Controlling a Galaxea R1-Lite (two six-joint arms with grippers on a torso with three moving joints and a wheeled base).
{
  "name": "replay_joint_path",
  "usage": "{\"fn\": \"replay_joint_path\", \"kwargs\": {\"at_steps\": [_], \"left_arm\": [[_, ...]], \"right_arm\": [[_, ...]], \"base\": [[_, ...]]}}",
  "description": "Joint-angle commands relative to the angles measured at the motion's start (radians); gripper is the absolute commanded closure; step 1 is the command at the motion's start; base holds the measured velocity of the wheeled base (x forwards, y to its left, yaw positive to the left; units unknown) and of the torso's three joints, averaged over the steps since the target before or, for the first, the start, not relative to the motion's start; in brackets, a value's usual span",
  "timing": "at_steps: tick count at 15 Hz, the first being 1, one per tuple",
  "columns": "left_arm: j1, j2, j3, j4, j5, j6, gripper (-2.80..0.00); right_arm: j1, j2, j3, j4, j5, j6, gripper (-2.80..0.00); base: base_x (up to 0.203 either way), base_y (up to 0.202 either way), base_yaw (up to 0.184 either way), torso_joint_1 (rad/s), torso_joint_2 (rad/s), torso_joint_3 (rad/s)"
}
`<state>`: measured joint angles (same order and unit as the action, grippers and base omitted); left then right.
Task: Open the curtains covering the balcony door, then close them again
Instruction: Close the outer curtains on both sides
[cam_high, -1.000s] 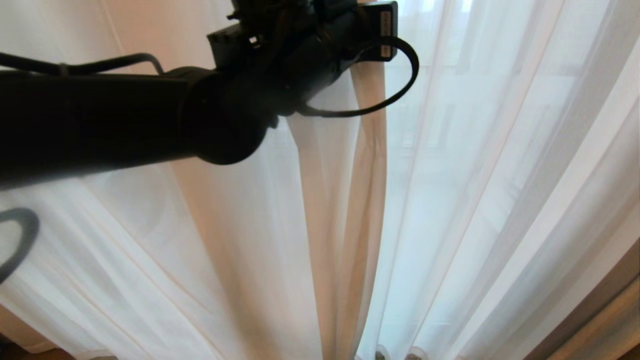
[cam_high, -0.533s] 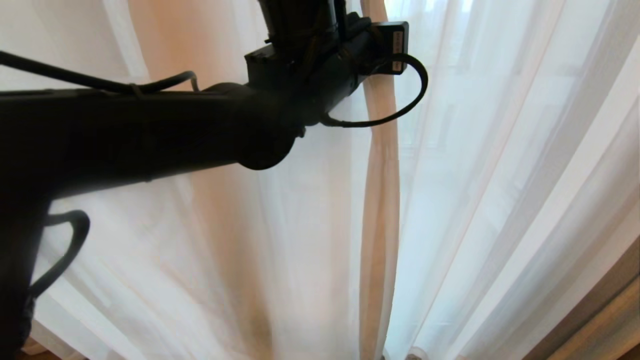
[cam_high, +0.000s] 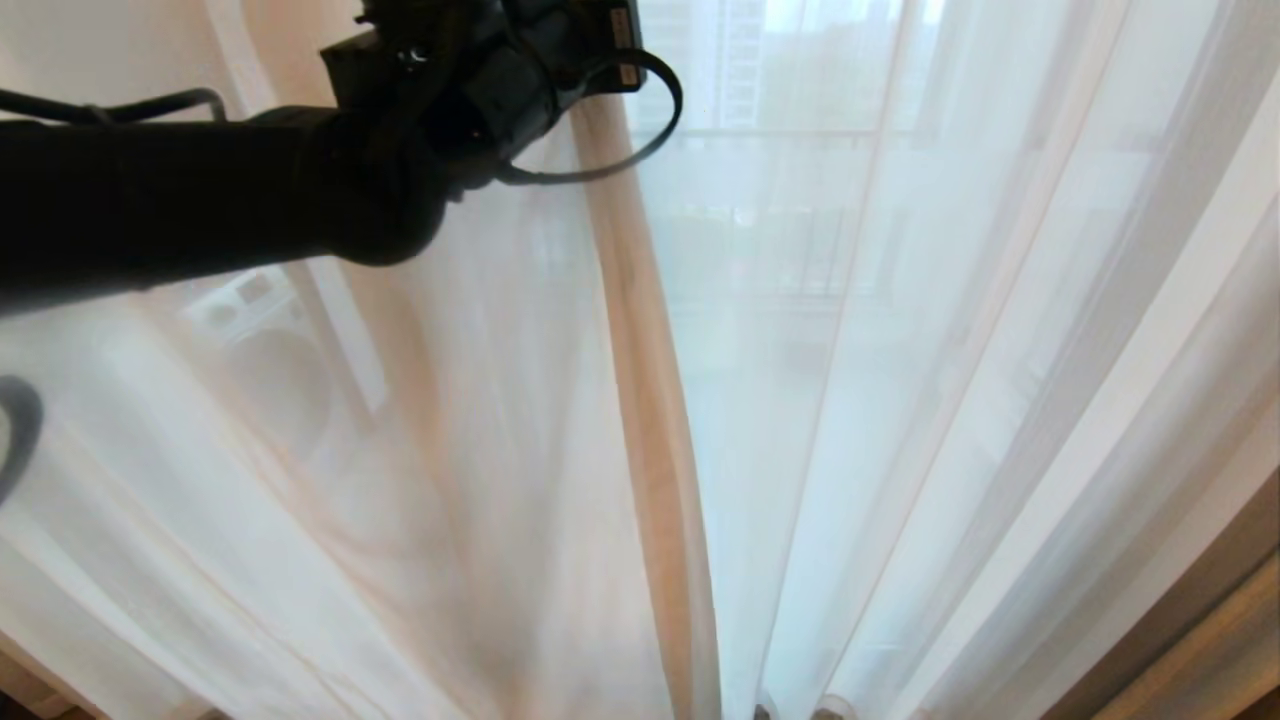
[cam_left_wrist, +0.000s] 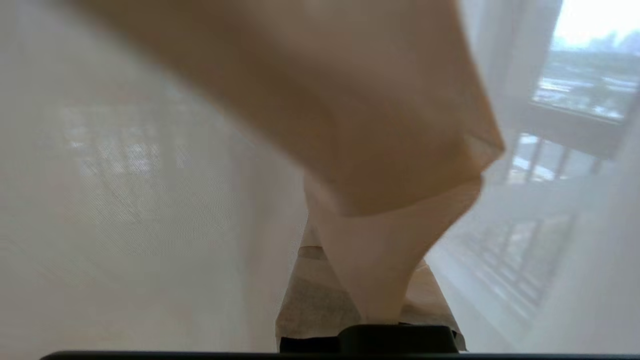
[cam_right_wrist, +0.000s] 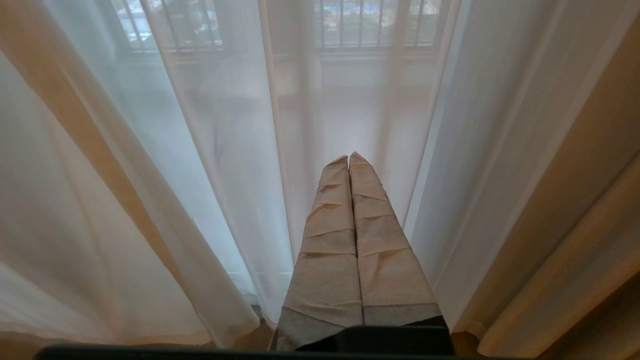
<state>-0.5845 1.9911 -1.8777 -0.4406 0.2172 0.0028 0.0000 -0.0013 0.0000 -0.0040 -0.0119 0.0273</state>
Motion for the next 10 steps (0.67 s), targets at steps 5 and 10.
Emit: {"fn": "replay_joint_path", "kwargs": {"at_steps": [5, 10], "left_arm": [[0.227, -0.271, 0.317, -0.008, 0.002, 0.000, 0.00], [0.383, -0.379, 0.488, -0.012, -0.005, -0.001, 0.00]], "right_arm": [[0.000, 0.001, 0.000, -0.001, 0.000, 0.000, 0.00], [0.000, 0.001, 0.000, -0.001, 0.000, 0.000, 0.00]], "base": [[0.000, 0.000, 0.000, 0.000, 0.00, 0.000], [0.000, 0.000, 0.000, 0.000, 0.00, 0.000]]}}
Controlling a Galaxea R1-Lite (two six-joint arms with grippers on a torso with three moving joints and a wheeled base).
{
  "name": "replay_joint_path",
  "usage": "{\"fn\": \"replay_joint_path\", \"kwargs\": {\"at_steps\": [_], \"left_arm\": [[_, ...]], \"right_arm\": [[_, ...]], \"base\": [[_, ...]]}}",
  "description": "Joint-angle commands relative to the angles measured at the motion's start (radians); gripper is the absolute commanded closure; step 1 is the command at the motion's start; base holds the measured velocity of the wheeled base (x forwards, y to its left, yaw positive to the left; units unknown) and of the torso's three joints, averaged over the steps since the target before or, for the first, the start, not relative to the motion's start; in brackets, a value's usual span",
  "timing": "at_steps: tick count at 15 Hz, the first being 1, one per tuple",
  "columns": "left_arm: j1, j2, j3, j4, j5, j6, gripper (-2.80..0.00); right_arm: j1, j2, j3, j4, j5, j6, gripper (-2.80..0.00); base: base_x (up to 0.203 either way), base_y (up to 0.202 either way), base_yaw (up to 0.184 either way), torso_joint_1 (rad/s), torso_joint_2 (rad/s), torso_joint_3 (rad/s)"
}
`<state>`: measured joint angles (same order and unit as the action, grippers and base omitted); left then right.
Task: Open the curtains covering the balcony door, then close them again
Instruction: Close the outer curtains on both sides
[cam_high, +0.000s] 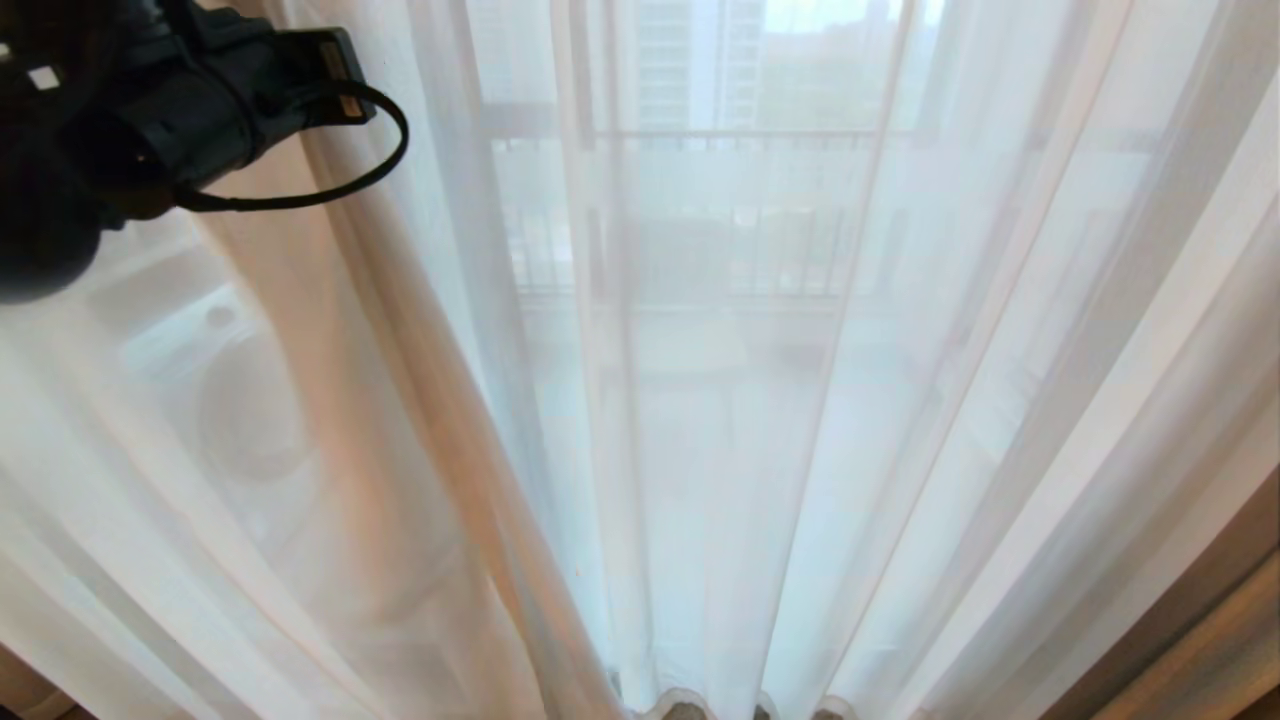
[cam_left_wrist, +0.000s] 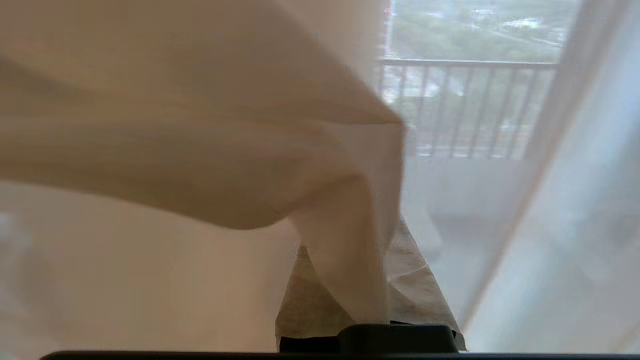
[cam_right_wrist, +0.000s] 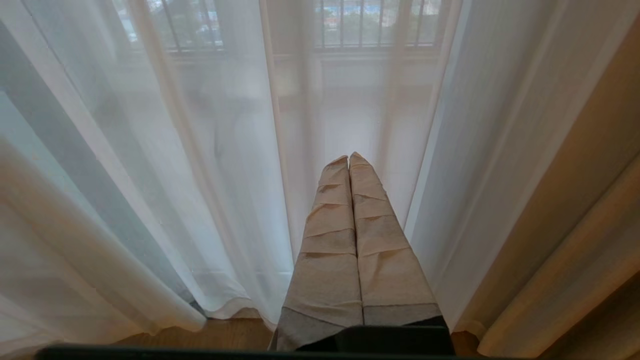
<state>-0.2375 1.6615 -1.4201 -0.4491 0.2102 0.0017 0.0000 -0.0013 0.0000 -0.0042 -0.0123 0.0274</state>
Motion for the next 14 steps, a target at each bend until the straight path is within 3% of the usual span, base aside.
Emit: {"fn": "replay_joint_path", "kwargs": {"at_steps": [1, 6, 7, 14], "left_arm": [[0.047, -0.054, 0.033, -0.003, 0.000, 0.000, 0.00], [0.052, -0.072, 0.059, -0.003, 0.001, 0.000, 0.00], [0.051, -0.080, 0.067, -0.003, 0.000, 0.001, -2.80], [0.044, -0.187, 0.167, -0.003, 0.002, 0.003, -2.80]], "right_arm": [[0.000, 0.001, 0.000, 0.000, 0.000, 0.000, 0.00], [0.000, 0.001, 0.000, 0.000, 0.000, 0.000, 0.00], [0.000, 0.001, 0.000, 0.000, 0.000, 0.000, 0.00], [0.000, 0.001, 0.000, 0.000, 0.000, 0.000, 0.00]], "base": [[0.000, 0.000, 0.000, 0.000, 0.00, 0.000], [0.000, 0.000, 0.000, 0.000, 0.00, 0.000], [0.000, 0.000, 0.000, 0.000, 0.00, 0.000], [0.000, 0.000, 0.000, 0.000, 0.00, 0.000]]}}
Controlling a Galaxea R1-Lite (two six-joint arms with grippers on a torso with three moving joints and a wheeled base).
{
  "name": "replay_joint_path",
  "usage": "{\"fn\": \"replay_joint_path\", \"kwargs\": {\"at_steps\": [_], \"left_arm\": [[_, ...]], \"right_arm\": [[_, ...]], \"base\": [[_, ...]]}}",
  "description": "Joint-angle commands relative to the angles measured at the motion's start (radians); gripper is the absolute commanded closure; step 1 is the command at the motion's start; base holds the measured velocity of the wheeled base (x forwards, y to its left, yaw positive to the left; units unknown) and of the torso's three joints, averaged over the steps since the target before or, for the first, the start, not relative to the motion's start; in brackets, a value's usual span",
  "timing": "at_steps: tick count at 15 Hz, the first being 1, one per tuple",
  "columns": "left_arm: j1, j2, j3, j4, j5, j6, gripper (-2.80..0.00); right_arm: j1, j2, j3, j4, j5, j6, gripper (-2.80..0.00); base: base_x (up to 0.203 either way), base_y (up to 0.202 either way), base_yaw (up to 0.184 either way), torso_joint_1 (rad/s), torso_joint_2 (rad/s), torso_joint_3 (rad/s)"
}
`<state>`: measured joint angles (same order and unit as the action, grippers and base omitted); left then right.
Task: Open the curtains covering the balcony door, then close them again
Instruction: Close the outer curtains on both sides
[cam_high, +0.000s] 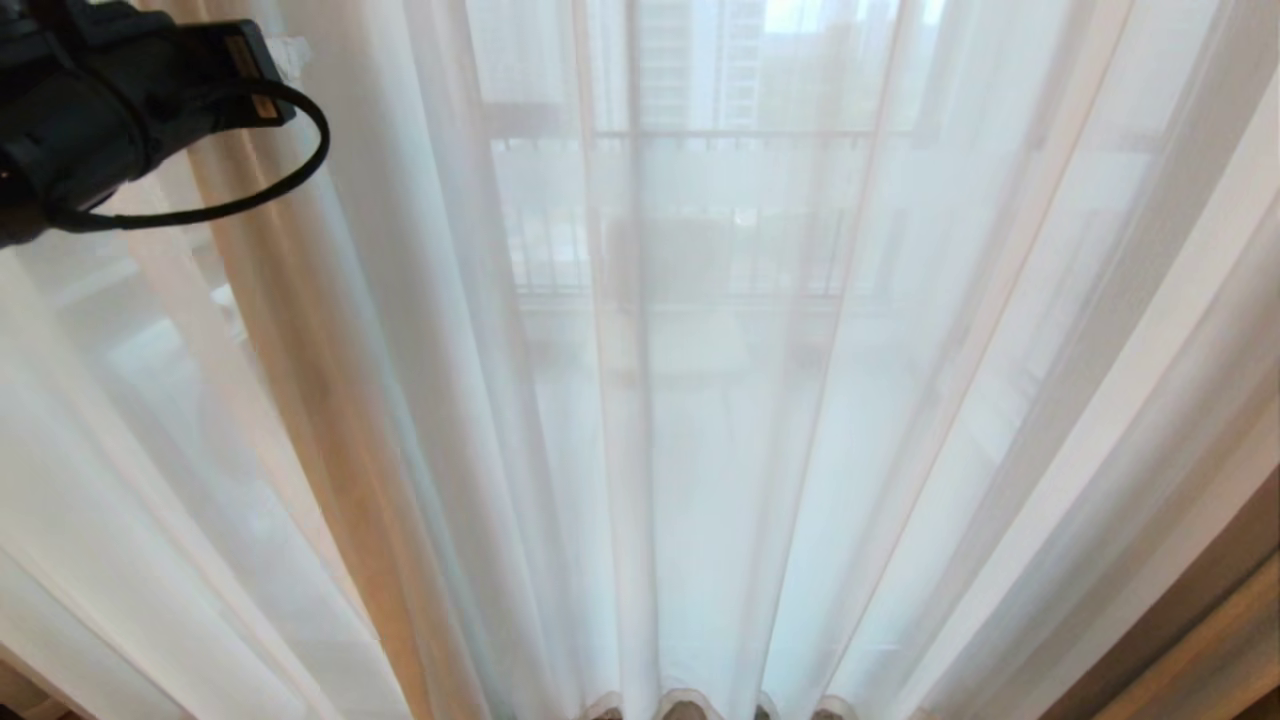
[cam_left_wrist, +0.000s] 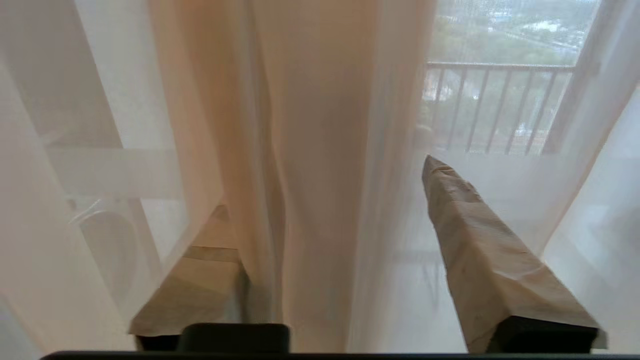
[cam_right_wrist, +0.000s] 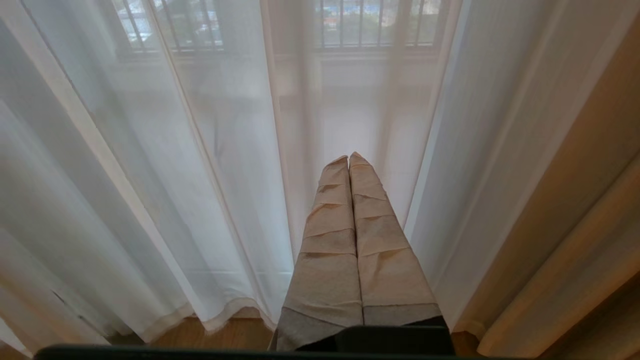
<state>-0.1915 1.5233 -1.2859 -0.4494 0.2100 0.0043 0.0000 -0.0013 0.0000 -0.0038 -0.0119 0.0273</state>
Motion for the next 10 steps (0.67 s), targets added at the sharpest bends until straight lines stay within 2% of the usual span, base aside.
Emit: {"fn": "replay_joint_path", "kwargs": {"at_steps": [1, 10], "left_arm": [[-0.004, -0.081, 0.066, -0.002, 0.003, 0.000, -2.80], [-0.014, -0.489, 0.476, 0.010, 0.005, -0.003, -2.80]], "right_arm": [[0.000, 0.001, 0.000, -0.001, 0.000, 0.000, 0.00], [0.000, 0.001, 0.000, -0.001, 0.000, 0.000, 0.00]], "base": [[0.000, 0.000, 0.000, 0.000, 0.00, 0.000], [0.000, 0.000, 0.000, 0.000, 0.00, 0.000]]}}
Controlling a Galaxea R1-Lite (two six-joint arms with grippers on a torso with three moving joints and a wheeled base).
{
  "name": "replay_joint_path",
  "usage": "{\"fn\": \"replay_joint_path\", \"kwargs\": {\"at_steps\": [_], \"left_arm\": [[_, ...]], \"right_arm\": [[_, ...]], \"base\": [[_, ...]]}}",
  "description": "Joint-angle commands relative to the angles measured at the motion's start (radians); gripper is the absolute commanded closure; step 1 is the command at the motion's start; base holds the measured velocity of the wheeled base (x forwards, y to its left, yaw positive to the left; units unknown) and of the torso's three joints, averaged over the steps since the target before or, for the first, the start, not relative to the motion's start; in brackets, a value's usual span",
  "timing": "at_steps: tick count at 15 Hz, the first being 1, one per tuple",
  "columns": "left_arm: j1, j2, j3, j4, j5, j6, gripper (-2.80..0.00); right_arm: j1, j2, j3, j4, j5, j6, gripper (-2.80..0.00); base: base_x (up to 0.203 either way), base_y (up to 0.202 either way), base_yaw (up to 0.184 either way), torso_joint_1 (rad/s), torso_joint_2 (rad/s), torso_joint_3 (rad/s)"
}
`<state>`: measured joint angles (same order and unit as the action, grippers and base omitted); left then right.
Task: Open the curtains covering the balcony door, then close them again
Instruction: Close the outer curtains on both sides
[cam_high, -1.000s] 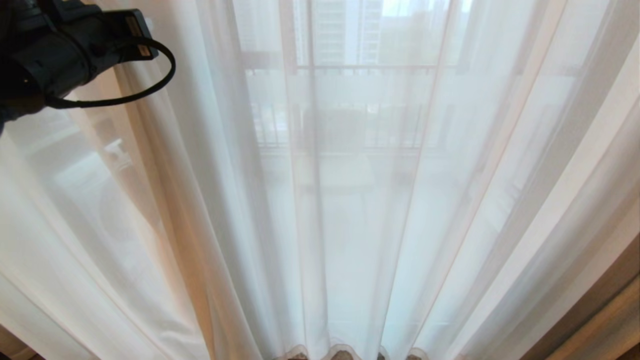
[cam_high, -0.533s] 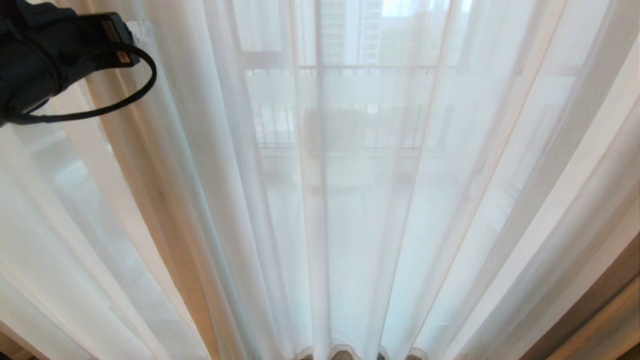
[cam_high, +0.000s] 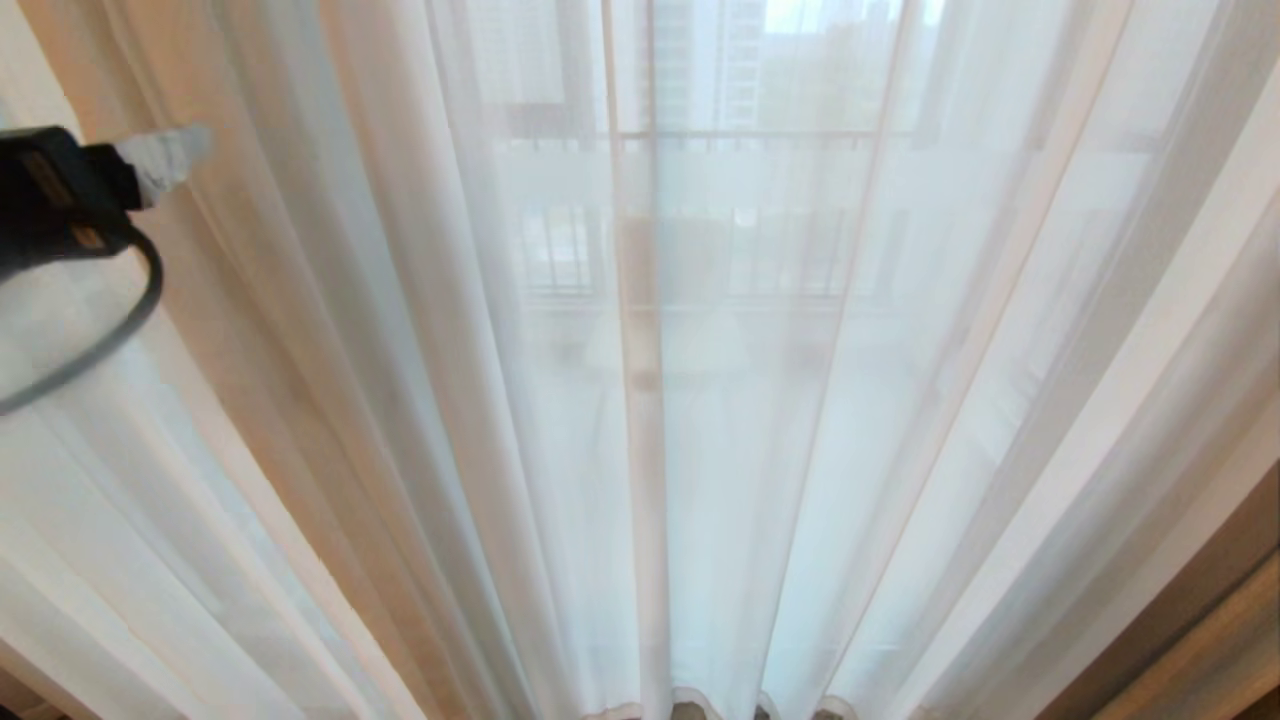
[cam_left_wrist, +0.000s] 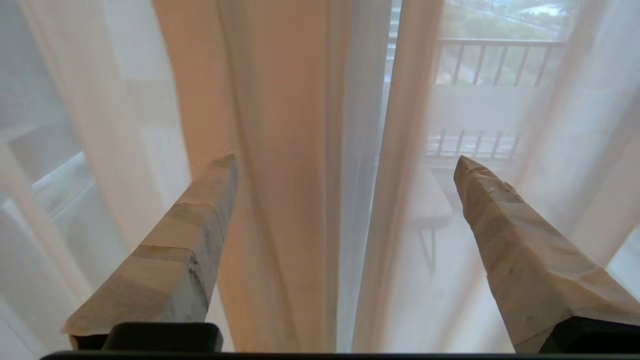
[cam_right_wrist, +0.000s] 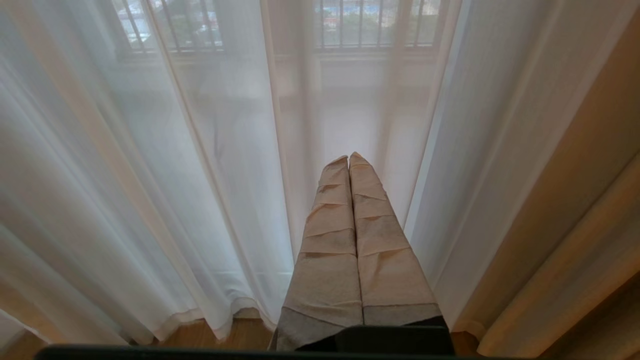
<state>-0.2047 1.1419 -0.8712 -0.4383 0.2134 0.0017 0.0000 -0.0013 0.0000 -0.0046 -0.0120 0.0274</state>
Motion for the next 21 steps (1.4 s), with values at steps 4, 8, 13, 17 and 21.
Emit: {"fn": "replay_joint_path", "kwargs": {"at_steps": [4, 8, 13, 17, 21], "left_arm": [[0.001, -0.170, 0.118, 0.003, 0.001, 0.000, 0.00], [0.003, -0.239, 0.164, 0.054, 0.001, -0.001, 0.00], [0.002, -0.374, 0.334, 0.079, -0.001, 0.000, 0.00], [0.007, -0.508, 0.509, 0.080, -0.003, 0.000, 0.00], [0.062, -0.691, 0.686, 0.091, -0.008, 0.001, 0.00]], "right_arm": [[0.000, 0.001, 0.000, 0.000, 0.000, 0.000, 0.00], [0.000, 0.001, 0.000, 0.000, 0.000, 0.000, 0.00], [0.000, 0.001, 0.000, 0.000, 0.000, 0.000, 0.00], [0.000, 0.001, 0.000, 0.000, 0.000, 0.000, 0.00], [0.000, 0.001, 0.000, 0.000, 0.000, 0.000, 0.00]], "base": [[0.000, 0.000, 0.000, 0.000, 0.00, 0.000], [0.000, 0.000, 0.000, 0.000, 0.00, 0.000], [0.000, 0.000, 0.000, 0.000, 0.00, 0.000], [0.000, 0.000, 0.000, 0.000, 0.00, 0.000], [0.000, 0.000, 0.000, 0.000, 0.00, 0.000]]}}
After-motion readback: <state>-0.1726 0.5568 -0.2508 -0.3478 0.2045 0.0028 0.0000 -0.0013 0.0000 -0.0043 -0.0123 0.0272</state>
